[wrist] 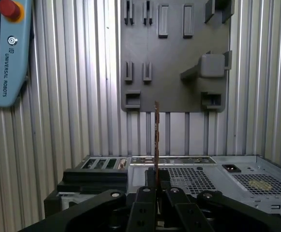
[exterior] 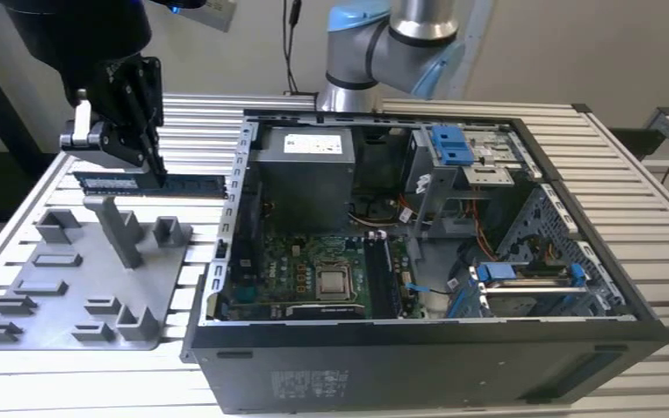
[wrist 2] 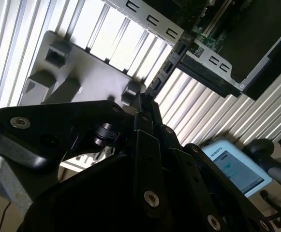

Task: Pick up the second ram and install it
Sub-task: 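Pick up the second ram and move it above second insertion slot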

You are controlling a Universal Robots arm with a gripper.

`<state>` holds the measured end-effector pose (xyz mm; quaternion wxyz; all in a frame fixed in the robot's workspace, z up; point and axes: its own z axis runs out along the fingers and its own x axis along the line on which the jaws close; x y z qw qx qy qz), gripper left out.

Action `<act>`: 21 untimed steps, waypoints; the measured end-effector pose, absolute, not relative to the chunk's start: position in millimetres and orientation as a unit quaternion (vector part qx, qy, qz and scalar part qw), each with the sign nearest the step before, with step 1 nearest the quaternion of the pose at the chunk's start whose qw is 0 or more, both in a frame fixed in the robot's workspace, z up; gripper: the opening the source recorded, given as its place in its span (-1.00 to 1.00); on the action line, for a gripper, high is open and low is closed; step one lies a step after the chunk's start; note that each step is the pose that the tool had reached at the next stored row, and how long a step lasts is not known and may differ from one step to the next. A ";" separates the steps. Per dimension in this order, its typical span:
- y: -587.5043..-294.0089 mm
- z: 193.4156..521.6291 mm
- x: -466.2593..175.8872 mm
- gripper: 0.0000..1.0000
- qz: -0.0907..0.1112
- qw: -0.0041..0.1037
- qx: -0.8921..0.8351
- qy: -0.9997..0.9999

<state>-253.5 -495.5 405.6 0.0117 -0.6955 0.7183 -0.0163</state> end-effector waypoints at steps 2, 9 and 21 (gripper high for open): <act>-495.5 405.6 -250.0 -0.73 -0.016 0.012 -0.695 0.718; -495.5 405.6 -238.5 -0.73 -0.016 0.012 -0.695 0.718; -495.5 405.5 -219.2 -0.73 -0.016 0.012 -0.695 0.718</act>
